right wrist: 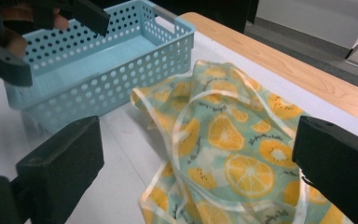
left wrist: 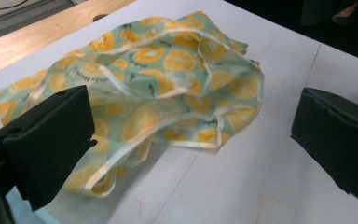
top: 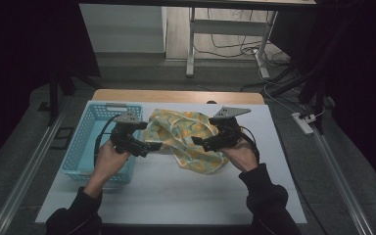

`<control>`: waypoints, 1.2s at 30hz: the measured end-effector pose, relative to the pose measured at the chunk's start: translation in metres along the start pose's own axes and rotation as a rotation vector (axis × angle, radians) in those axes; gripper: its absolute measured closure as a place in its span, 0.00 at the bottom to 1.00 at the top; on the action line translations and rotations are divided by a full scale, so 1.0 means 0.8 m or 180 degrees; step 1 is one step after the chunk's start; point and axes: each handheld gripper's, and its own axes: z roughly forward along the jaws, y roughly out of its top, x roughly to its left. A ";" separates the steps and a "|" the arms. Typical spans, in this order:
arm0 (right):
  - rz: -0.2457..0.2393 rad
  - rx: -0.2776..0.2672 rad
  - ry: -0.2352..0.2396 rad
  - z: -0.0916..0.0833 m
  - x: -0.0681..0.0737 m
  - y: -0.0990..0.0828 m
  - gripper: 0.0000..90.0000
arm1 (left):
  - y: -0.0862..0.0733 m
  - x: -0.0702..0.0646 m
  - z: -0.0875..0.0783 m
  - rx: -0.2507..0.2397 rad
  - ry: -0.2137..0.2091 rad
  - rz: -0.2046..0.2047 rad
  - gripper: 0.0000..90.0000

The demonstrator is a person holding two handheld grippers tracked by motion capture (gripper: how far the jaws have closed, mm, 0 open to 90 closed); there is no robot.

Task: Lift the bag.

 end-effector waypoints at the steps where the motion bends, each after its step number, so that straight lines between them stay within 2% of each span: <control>1: -0.0017 0.0008 -0.0019 0.000 0.001 -0.003 0.01 | -0.003 -0.001 -0.001 -0.0004 0.0004 -0.0005 0.00; 7: -0.0034 0.0022 -0.0074 -0.003 0.003 -0.018 0.01 | -0.022 -0.005 -0.005 -0.0021 0.0006 -0.0047 0.00; 16: -0.0009 0.0076 -0.0064 -0.012 0.011 -0.039 0.01 | -0.045 -0.012 -0.010 0.0061 0.0077 -0.0082 0.00; 29: 0.0042 0.0090 -0.0191 -0.036 0.019 -0.069 0.01 | -0.076 -0.026 -0.037 0.0034 0.0144 -0.0180 0.00; 36: 0.0052 0.0073 -0.0340 -0.055 0.027 -0.088 0.00 | -0.097 -0.037 -0.055 0.0024 0.0206 -0.0239 0.00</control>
